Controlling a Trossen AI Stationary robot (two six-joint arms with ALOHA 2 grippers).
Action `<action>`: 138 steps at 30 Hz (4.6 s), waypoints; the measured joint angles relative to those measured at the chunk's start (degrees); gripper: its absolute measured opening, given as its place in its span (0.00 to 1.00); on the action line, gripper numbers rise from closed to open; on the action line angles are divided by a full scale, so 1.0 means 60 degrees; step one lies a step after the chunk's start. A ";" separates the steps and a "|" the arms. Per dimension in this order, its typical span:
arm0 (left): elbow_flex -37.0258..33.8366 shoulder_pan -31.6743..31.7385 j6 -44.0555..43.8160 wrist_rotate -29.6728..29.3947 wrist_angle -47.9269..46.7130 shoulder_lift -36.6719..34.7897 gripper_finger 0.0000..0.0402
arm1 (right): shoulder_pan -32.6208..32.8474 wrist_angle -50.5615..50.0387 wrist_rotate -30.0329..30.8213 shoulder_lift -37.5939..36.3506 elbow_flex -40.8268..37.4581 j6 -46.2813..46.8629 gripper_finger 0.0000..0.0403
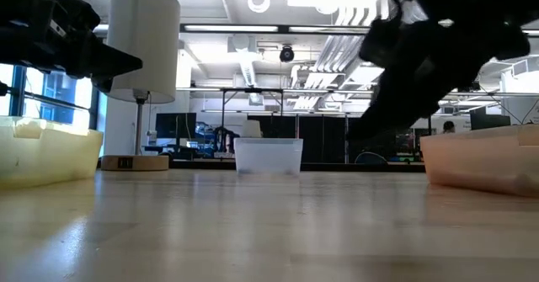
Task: Pick & Place Markers
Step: Return to Home Position
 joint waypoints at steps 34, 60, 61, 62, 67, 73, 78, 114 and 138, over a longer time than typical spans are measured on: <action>-0.0007 0.0000 -0.0004 -0.0012 0.0015 -0.0004 0.00 | -0.3770 0.1064 -0.2436 -1.0659 -0.5355 -0.1282 0.00; -0.0007 0.0000 -0.0006 -0.0015 0.0015 -0.0004 0.00 | -0.2002 -0.1554 0.0214 -1.4283 -0.5362 -0.2332 0.00; -0.0007 0.0000 -0.0006 -0.0015 0.0015 -0.0004 0.00 | -0.2004 -0.1689 0.0312 -1.4463 -0.5362 -0.2397 0.00; -0.0007 0.0000 -0.0005 -0.0015 0.0015 -0.0004 0.00 | -0.2004 -0.1811 0.0396 -1.4657 -0.5362 -0.2486 0.00; -0.0007 0.0000 -0.0007 -0.0018 0.0015 0.0000 0.00 | -0.2014 -0.1967 0.0608 -1.4841 -0.5362 -0.2877 0.00; -0.0007 0.0000 -0.0005 -0.0015 0.0015 -0.0003 0.00 | -0.2395 -0.2012 0.1052 -1.4863 -0.5312 -0.3282 0.00; -0.0007 0.0000 -0.0005 -0.0011 0.0015 -0.0004 0.00 | -0.2857 -0.2454 0.0044 -1.4863 -0.4666 -0.3310 0.00; -0.0007 0.0000 -0.0007 0.0000 0.0018 -0.0004 0.00 | -0.3028 -0.6062 -0.1861 -1.4812 -0.4448 -0.2538 0.00; -0.0007 -0.0004 -0.0004 0.0004 0.0018 -0.0004 0.00 | -0.3028 -0.6036 -0.1861 -1.4812 -0.4452 -0.2498 0.00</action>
